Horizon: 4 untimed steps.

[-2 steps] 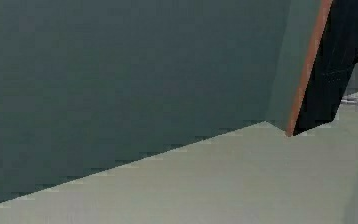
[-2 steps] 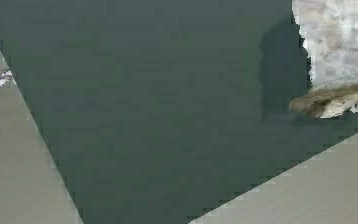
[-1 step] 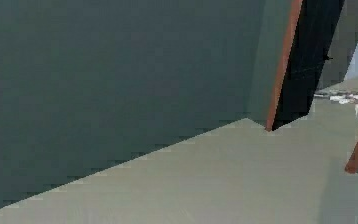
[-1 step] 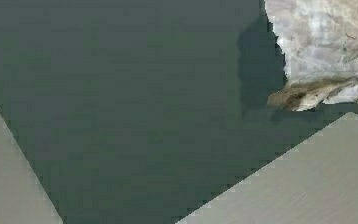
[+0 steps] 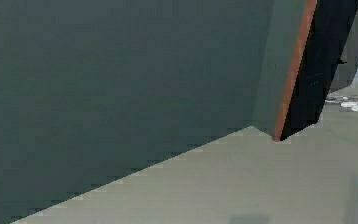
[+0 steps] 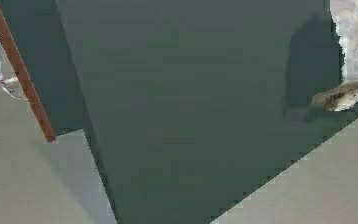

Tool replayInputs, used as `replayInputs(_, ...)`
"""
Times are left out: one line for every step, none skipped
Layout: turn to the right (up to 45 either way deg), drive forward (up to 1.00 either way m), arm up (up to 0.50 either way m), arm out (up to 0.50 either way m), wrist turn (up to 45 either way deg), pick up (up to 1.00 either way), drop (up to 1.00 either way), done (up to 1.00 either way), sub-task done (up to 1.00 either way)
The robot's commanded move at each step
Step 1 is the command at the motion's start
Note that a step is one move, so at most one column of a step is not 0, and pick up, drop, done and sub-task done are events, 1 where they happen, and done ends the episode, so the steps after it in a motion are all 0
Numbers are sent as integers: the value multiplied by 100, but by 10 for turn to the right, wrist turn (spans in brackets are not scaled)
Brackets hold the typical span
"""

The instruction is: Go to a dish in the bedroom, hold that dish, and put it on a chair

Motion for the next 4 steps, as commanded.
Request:
replayInputs(300,0,0,0,0,0,0,0,0)
replayInputs(0,40,0,0,0,0,0,0,0)
replayInputs(120,0,0,0,0,0,0,0,0)
replayInputs(0,100,0,0,0,0,0,0,0)
